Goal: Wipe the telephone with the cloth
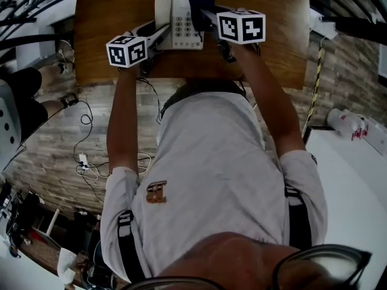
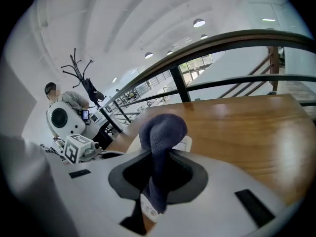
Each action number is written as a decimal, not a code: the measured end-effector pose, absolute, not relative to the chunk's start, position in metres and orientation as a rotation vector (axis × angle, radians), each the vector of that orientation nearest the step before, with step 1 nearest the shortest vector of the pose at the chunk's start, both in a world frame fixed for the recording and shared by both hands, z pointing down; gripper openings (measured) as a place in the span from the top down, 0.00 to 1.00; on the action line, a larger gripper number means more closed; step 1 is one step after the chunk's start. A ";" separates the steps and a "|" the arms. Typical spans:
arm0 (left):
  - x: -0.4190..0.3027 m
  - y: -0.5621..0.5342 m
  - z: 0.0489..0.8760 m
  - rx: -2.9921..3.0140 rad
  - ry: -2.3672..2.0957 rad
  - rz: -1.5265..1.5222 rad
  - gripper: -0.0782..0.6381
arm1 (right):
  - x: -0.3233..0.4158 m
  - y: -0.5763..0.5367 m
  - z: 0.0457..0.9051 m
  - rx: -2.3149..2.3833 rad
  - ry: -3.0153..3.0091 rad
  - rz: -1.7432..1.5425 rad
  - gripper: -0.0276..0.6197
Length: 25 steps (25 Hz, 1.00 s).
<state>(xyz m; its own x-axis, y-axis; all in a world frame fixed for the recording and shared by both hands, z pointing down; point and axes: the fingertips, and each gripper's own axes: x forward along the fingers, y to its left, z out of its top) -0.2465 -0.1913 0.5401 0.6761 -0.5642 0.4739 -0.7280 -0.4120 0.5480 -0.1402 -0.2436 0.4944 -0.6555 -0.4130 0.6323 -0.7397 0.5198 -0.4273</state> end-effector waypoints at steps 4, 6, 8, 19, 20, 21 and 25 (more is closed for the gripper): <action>-0.245 -0.195 0.541 2.130 -0.991 0.269 0.59 | -0.162 -0.230 0.478 0.850 -2.369 0.965 0.84; -0.246 -0.195 0.543 2.131 -0.988 0.267 0.59 | -0.179 -0.223 0.478 0.792 -2.380 0.975 0.84; -0.247 -0.194 0.544 2.133 -0.985 0.265 0.59 | -0.195 -0.217 0.482 0.742 -2.378 0.992 0.83; -0.251 -0.194 0.545 2.125 -0.989 0.242 0.59 | -0.229 -0.216 0.519 0.723 -2.287 1.025 0.83; -0.251 -0.194 0.545 2.122 -0.991 0.234 0.59 | -0.229 -0.216 0.521 0.747 -2.283 1.042 0.84; -0.251 -0.193 0.544 2.120 -0.993 0.226 0.59 | -0.228 -0.217 0.522 0.773 -2.283 1.065 0.84; -0.249 -0.192 0.543 2.121 -0.991 0.212 0.60 | -0.221 -0.216 0.524 0.853 -2.286 1.092 0.83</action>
<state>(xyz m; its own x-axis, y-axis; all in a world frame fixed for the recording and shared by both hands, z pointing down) -0.2491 -0.1922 0.5432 0.6836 -0.5837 0.4382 -0.7118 -0.4002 0.5772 -0.2212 -0.2156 0.5243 -0.6994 -0.3316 0.6331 -0.7009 0.4916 -0.5168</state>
